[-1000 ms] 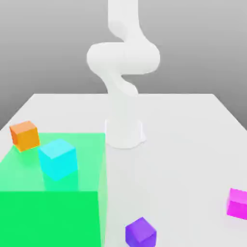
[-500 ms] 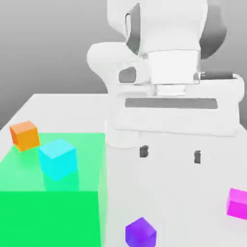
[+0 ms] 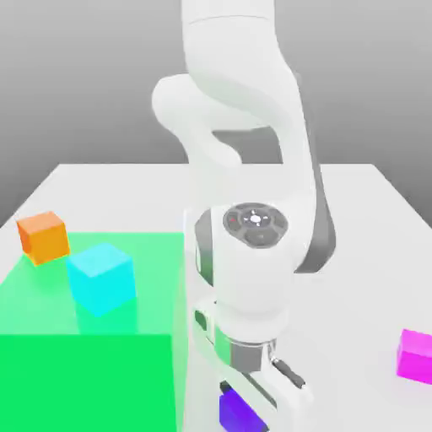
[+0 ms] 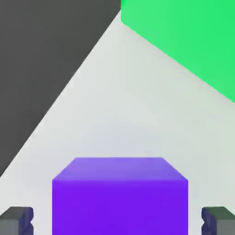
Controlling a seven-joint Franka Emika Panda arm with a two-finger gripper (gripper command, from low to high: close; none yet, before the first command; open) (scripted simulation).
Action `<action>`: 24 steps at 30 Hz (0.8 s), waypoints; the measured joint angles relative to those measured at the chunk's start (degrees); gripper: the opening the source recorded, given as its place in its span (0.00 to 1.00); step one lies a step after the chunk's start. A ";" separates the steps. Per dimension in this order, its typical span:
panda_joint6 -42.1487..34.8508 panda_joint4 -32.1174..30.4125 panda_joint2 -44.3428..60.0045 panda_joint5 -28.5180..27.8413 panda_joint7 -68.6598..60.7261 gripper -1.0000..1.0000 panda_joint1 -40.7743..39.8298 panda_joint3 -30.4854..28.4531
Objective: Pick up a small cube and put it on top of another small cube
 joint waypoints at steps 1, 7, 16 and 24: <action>0.04 0.00 0.00 -0.01 0.01 0.00 0.00 0.00; -3.80 -0.96 -4.77 1.03 -0.74 0.00 -0.71 0.93; -19.92 5.22 -15.87 11.70 -18.77 0.00 -5.25 6.72; -39.87 12.72 -28.09 10.99 -34.81 0.00 -13.01 2.43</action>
